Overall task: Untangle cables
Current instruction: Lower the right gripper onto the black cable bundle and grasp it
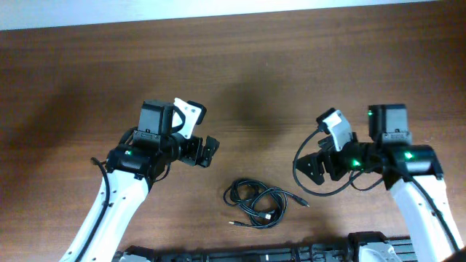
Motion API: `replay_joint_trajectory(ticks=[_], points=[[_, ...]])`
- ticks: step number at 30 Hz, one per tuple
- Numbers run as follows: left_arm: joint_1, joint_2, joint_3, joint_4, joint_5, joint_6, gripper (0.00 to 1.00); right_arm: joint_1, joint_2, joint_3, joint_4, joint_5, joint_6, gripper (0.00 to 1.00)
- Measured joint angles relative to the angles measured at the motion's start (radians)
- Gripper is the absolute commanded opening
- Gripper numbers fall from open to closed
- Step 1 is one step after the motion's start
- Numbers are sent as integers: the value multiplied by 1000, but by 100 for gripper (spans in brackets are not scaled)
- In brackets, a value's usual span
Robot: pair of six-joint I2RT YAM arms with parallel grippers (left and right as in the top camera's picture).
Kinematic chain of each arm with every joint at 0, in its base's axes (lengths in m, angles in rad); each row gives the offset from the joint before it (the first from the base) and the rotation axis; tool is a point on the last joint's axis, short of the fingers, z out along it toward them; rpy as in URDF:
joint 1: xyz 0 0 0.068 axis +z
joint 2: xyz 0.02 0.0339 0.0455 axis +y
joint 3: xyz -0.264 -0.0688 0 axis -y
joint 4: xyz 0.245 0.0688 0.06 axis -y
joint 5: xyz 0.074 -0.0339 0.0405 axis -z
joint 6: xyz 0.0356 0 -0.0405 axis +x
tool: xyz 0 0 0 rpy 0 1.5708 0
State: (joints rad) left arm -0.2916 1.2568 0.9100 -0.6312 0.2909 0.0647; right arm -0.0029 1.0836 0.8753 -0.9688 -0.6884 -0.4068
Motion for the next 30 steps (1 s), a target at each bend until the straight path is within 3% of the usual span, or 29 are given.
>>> replay_joint_trajectory(ticks=[16,22,30], points=[[3,0,1,-15,-189,-48,99,491,190,4,80,-5,-28,99],[39,0,1,-27,-222,-67,99,591,294,5,106,11,-33,99],[51,0,1,-32,-229,-69,99,600,382,6,213,5,-31,100]])
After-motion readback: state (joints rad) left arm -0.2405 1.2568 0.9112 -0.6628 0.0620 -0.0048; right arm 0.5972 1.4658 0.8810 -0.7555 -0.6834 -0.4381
